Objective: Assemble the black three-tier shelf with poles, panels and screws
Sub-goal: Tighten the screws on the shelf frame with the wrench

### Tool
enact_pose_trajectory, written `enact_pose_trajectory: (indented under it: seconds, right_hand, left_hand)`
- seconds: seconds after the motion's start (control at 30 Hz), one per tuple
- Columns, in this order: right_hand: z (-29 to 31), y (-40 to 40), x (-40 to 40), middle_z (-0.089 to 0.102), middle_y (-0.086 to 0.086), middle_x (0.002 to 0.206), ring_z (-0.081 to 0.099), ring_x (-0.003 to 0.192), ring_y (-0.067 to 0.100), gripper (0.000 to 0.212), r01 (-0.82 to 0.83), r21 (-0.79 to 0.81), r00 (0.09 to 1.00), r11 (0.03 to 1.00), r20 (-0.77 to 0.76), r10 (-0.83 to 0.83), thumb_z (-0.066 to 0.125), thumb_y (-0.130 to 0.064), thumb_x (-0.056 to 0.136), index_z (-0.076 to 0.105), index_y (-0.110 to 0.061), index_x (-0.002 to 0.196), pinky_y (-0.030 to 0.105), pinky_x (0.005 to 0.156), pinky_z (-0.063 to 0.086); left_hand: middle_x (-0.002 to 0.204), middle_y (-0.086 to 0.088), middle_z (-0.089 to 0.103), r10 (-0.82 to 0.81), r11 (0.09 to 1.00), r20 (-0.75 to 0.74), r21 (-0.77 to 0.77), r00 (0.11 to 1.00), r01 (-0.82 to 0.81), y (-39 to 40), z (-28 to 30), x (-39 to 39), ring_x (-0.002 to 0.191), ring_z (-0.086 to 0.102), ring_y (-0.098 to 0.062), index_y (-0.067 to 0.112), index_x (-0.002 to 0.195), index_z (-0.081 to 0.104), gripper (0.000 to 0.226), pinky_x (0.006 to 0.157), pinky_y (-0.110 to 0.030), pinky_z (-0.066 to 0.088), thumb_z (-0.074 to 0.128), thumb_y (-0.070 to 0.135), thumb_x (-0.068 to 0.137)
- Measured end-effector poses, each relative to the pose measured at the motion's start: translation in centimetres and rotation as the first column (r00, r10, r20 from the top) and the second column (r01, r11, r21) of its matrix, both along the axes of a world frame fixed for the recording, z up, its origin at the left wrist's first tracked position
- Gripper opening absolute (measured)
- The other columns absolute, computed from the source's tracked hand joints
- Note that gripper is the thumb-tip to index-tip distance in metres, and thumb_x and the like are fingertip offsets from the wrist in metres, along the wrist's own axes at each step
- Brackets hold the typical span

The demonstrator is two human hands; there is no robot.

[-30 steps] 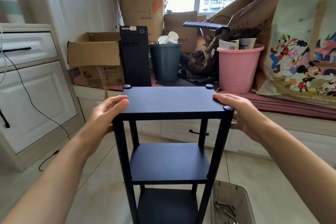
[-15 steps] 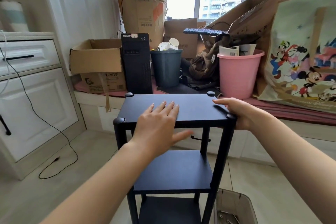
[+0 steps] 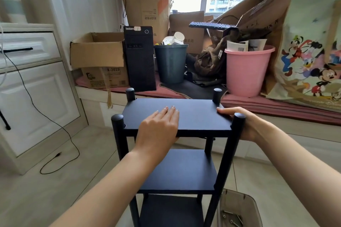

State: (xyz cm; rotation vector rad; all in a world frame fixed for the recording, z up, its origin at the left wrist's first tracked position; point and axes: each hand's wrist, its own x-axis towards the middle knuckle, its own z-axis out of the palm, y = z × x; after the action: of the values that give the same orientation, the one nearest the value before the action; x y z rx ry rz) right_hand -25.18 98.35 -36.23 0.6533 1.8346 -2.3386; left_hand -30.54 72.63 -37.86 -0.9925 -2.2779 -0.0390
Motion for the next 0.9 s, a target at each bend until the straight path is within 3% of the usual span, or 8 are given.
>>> enact_pose_trajectory:
  seconds: [0.13,0.47,0.9]
  right_hand:
    - [-0.4,0.2,-0.3,0.075,0.005,0.090,0.073,0.070,0.019,0.031,0.006,-0.030,0.999,1.000,-0.053,-0.008,0.068,-0.024,0.074,0.072,-0.007,0.099,0.029,0.065,0.060]
    - [-0.5,0.2,-0.5,0.075,0.005,0.081,0.073,0.063,0.018,0.018,0.016,0.020,0.997,1.000,-0.081,-0.014,0.068,-0.021,0.070,0.080,-0.008,0.073,0.027,0.053,0.057]
    - [-1.0,0.2,-0.2,0.075,0.005,0.088,0.072,0.068,0.017,0.025,0.010,-0.014,0.995,1.000,-0.099,-0.012,0.072,-0.026,0.069,0.079,-0.009,0.086,0.026,0.064,0.059]
  left_hand:
    - [0.106,-0.012,0.076,-0.020,0.998,-0.071,0.057,0.997,0.024,0.1,-0.3,0.1,0.096,0.075,-0.024,0.002,0.106,0.077,0.061,0.081,-0.034,0.061,0.094,-0.002,0.048]
    - [0.104,-0.016,0.076,-0.024,0.991,-0.016,0.128,1.000,0.025,0.5,-0.7,0.4,0.094,0.075,-0.028,-0.001,0.104,0.077,0.053,0.079,-0.038,0.061,0.093,-0.003,0.053]
    - [0.109,-0.014,0.075,-0.054,0.980,-0.074,0.188,0.996,0.067,0.4,-2.1,-0.2,0.099,0.074,-0.029,0.000,0.109,0.076,0.059,0.082,-0.040,0.060,0.086,-0.012,0.053]
